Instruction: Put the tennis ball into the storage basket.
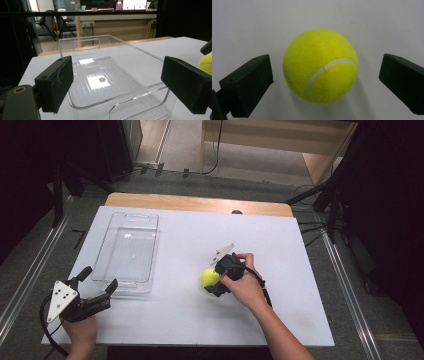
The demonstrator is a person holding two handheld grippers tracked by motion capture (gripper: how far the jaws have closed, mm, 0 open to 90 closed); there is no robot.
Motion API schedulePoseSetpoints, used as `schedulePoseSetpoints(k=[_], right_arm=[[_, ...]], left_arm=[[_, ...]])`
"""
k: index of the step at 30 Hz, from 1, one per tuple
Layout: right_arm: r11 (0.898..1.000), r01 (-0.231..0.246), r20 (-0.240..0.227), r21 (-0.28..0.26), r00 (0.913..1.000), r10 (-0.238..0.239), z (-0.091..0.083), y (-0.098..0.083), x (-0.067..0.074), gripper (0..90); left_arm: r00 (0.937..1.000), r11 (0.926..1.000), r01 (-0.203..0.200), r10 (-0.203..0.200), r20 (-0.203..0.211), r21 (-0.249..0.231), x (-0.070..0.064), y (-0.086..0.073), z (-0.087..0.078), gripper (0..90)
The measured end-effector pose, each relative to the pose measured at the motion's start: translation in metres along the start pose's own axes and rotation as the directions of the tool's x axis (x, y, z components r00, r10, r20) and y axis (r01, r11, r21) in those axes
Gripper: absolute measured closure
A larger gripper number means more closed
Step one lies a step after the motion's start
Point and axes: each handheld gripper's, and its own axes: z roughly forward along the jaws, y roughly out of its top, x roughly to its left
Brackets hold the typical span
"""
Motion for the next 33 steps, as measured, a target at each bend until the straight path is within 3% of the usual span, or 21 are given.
schedulePoseSetpoints(k=[14, 15, 16, 26, 28, 29, 33], right_arm=[[0.999, 0.016, -0.018, 0.034, 0.9997, -0.015, 0.01, 0.004, -0.003, 0.0], [0.999, 0.016, -0.02, 0.036, 0.9997, -0.015, 0.01, 0.004, -0.003, 2.3], [0.999, 0.013, -0.022, 0.033, 0.9997, -0.012, 0.011, 0.003, -0.004, 10.0], [0.998, 0.003, -0.069, 0.064, 0.9976, 0.002, 0.019, 0.004, -0.005, 12.2], [0.998, -0.001, -0.093, 0.069, 0.9957, 0.007, 0.019, 0.004, -0.006, 14.5], [0.999, -0.014, -0.125, 0.051, 0.992, 0.02, 0.018, 0.004, -0.007, 23.5], [0.998, -0.021, -0.118, 0.063, 0.9926, 0.029, 0.017, 0.006, -0.006, 23.7]], left_arm=[[1.0, 1.0, 0.007, -0.007, 0.002, -0.004, 0.001, 0.0, 0.0, 11.3], [1.0, 1.0, 0.005, -0.005, 0.002, -0.001, 0.0, 0.0, 0.0, 11.3], [1.0, 1.0, 0.006, -0.006, 0.004, -0.002, 0.0, 0.0, 0.0, 11.3], [1.0, 1.0, 0.007, -0.007, 0.004, -0.003, 0.0, 0.0, 0.0, 11.3], [1.0, 1.0, 0.007, -0.007, 0.004, -0.004, 0.0, 0.0, 0.0, 11.3], [1.0, 1.0, 0.007, -0.007, 0.004, -0.004, 0.0, 0.0, 0.0, 11.3], [1.0, 1.0, 0.007, -0.007, 0.005, -0.002, 0.0, 0.0, 0.0, 11.3]])
